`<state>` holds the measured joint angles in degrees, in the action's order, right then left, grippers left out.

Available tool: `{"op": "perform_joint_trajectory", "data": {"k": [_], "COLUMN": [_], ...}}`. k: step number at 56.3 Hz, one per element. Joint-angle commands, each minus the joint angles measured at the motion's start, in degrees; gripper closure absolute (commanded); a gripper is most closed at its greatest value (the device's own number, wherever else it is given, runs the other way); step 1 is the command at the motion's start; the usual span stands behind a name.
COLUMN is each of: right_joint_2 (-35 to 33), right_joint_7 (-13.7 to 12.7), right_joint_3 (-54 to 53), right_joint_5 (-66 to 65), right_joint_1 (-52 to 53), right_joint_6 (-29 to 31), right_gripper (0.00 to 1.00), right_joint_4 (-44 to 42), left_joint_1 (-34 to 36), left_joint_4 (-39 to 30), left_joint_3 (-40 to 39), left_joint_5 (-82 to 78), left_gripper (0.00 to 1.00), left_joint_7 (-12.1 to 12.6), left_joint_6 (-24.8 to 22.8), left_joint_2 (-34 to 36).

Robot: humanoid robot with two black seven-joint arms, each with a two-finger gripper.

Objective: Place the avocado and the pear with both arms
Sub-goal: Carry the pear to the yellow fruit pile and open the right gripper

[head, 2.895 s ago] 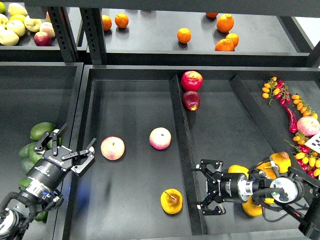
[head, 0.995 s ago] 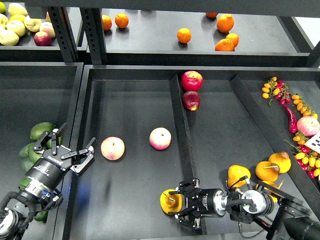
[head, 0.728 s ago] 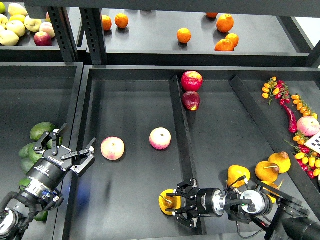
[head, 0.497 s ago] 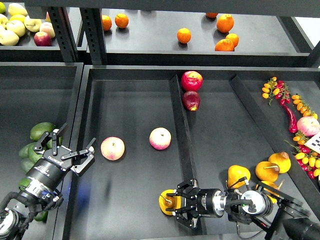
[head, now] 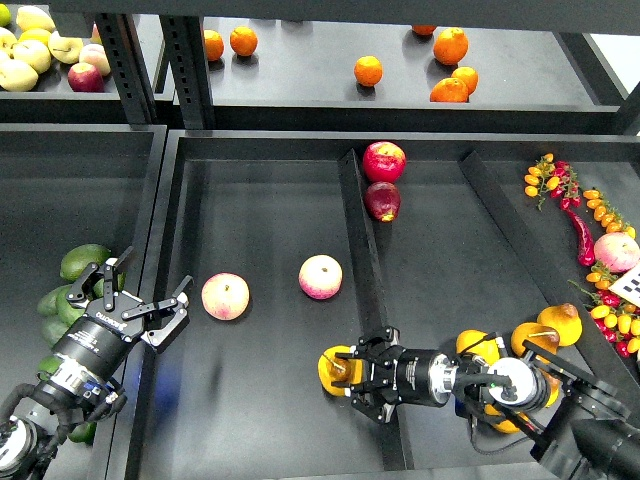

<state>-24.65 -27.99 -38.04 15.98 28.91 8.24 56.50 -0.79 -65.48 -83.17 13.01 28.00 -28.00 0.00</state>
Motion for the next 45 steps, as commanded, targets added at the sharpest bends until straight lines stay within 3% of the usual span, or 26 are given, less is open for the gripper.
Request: {"op": "perform_joint_trajectory", "data": {"k": [1,18,45], "right_joint_2": [-3.56,-6.28,-5.23], "right_joint_7": [-0.01,-0.01,-0.01], "right_joint_3": [0.07,0.69,1.13], "right_joint_5": [0.28,-0.77,-5.79], "right_joint_1": [-0.96,-6.41,-10.28], "right_joint_6": [0.46,0.99,5.03], "right_gripper": [0.77,0.77,0.74], "right_joint_4": [1.33,0.72,-4.82], "left_joint_1": [0.0,0.0,0.0], "left_joint_4": [0.01,0.09,0.62], "left_joint_3": [0.11,0.11,0.29], "left_joint_5": [0.0,-0.09,-0.09], "left_gripper": [0.01,0.01,0.01], "left_joint_7": [0.0,0.0,0.0], "left_joint_6": [0.0,0.0,0.0], "left_joint_2": [0.0,0.0,0.0]}}
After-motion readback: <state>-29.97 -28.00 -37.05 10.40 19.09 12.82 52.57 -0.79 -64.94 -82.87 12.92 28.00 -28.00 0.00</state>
